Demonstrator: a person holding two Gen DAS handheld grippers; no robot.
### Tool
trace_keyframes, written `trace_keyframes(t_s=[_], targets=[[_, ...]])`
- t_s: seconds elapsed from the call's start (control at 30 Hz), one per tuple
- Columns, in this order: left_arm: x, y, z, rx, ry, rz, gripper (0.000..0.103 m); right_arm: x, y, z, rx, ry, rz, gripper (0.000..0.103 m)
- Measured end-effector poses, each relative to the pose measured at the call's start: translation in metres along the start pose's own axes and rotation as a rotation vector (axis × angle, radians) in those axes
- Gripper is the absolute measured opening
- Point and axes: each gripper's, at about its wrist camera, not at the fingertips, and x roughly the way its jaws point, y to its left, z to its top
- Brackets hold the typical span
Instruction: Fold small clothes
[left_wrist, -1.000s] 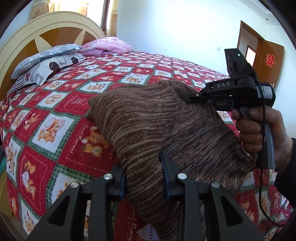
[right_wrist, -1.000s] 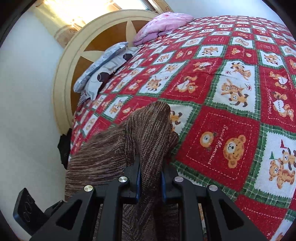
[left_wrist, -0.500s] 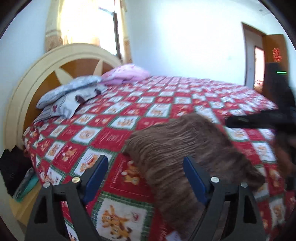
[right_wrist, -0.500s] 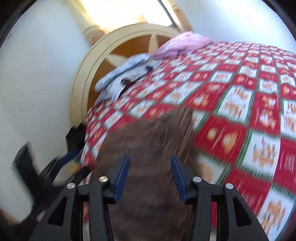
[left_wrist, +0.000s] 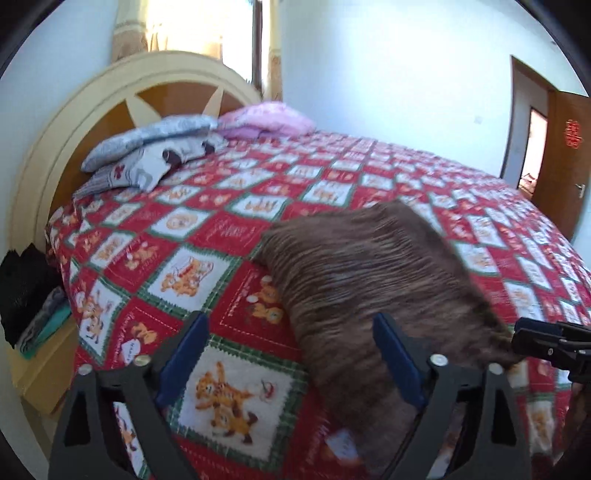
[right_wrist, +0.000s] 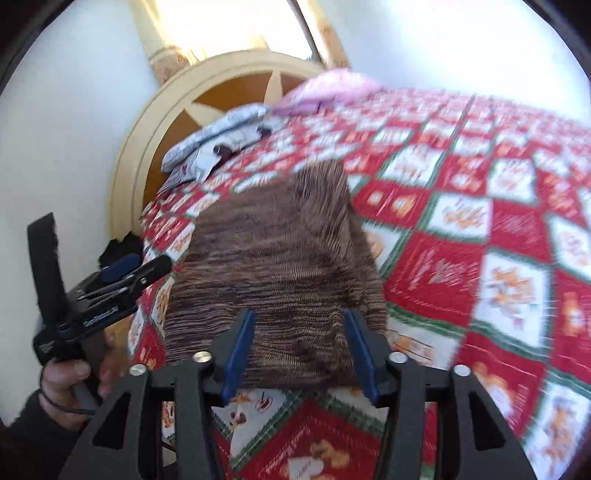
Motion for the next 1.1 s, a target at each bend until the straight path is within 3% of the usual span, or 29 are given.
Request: trace_keyframes(t_s=[0.17,0.27,1.1], targets=[[-0.022,-0.009,0.009,0.029,-0.061,-0.029,0.099,-0.05,0.02,0.0,-0.09,-0.134,-0.083,0.059],[-0.031,-0.012,0.015,0.036,-0.081,-0.04,0.099,-0.062,0.025,0.003,-0.091,-0.165,-0.085,0.06],[-0.048,-0.017,0.018,0.033,-0.12,-0.049,0.099,-0.082,0.038,-0.001,-0.094,-0.211,-0.101,0.068]])
